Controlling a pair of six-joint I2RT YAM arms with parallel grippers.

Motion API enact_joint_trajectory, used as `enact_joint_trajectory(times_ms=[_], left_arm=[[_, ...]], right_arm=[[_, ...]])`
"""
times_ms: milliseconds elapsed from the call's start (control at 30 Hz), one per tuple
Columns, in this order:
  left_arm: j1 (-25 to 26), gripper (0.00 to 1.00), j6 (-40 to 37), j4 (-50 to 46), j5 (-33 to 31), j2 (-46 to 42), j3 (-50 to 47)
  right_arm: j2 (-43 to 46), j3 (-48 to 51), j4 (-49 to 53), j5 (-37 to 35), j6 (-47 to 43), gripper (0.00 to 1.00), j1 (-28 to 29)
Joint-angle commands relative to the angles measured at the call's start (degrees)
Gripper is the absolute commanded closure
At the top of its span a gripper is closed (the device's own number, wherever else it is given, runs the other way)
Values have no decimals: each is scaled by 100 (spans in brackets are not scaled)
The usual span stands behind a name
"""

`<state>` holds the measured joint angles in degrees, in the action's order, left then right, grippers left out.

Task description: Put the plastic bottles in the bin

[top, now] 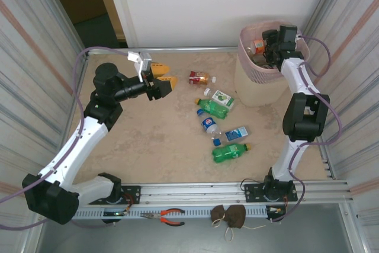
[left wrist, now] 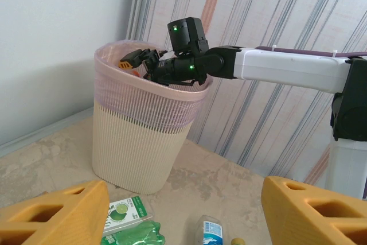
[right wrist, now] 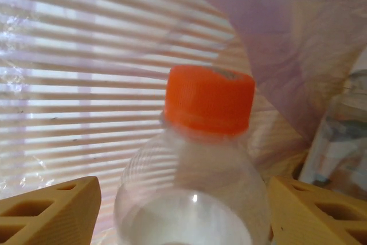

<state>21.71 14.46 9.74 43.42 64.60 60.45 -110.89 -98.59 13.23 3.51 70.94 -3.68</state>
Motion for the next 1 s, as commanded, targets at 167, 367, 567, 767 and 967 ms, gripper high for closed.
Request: enact_joint_trajectory(times_ms=[167,367,567,767,967], left_arm=[[-30,29,67,252,-29,-124,20],[-29,29,127,327,-9,-126,11],[-35,29,140,328,0,-112,11],[-30,30,136,-1,-247,-64,75],[-32,32,229,-577,-557,223,282]], right_arm=[[416,-779,1127,-764,-945,18,43],[675,-837,1236,-895,-1457,20,121],[716,-1068,1094,-310,-2119,26,205],[914,-1197,1237,-49,-3235,30,500],[1182,-1286,1711,-47,-4158,31,885]])
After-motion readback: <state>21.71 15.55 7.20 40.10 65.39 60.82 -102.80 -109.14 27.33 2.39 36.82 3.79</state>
